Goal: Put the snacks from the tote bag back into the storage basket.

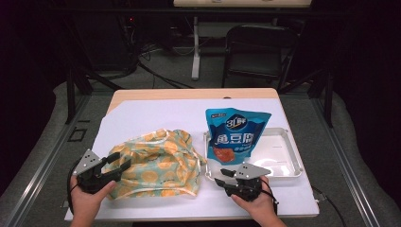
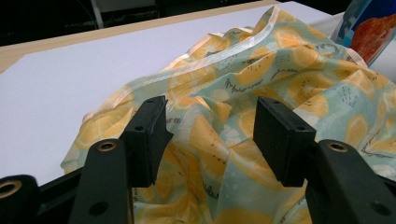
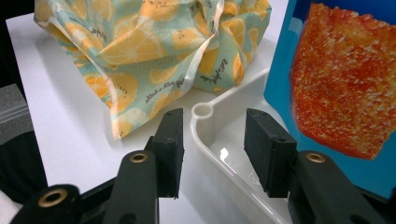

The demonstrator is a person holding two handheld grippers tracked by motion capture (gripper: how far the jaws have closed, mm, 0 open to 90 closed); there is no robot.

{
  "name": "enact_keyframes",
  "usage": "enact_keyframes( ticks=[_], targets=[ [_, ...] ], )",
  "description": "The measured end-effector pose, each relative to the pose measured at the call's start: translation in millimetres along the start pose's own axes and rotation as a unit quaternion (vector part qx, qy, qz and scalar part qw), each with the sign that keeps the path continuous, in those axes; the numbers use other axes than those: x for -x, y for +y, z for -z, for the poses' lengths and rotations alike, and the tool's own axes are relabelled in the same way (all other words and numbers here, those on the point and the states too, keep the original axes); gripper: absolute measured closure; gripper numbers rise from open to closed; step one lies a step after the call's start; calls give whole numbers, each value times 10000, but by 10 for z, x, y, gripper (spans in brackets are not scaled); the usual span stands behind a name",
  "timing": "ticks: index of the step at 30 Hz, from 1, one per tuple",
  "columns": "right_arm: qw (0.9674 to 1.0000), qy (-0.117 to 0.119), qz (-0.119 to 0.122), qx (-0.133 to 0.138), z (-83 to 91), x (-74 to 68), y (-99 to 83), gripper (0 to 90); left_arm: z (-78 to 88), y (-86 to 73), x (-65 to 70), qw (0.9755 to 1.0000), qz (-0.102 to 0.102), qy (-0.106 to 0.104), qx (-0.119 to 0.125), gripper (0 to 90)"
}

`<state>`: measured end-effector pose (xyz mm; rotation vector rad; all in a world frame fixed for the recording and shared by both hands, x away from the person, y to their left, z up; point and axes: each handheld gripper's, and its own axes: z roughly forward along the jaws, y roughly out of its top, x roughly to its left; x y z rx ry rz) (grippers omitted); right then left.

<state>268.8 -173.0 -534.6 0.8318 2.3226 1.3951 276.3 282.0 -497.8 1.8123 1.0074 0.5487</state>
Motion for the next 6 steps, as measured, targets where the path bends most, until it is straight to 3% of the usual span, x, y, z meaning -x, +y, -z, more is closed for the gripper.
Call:
enact_keyframes(
  ticks=[6],
  targets=[
    [10000,-21,-15,11,1,14,-3,578,9,4,-8,10000,12,26,40,444]
  ],
)
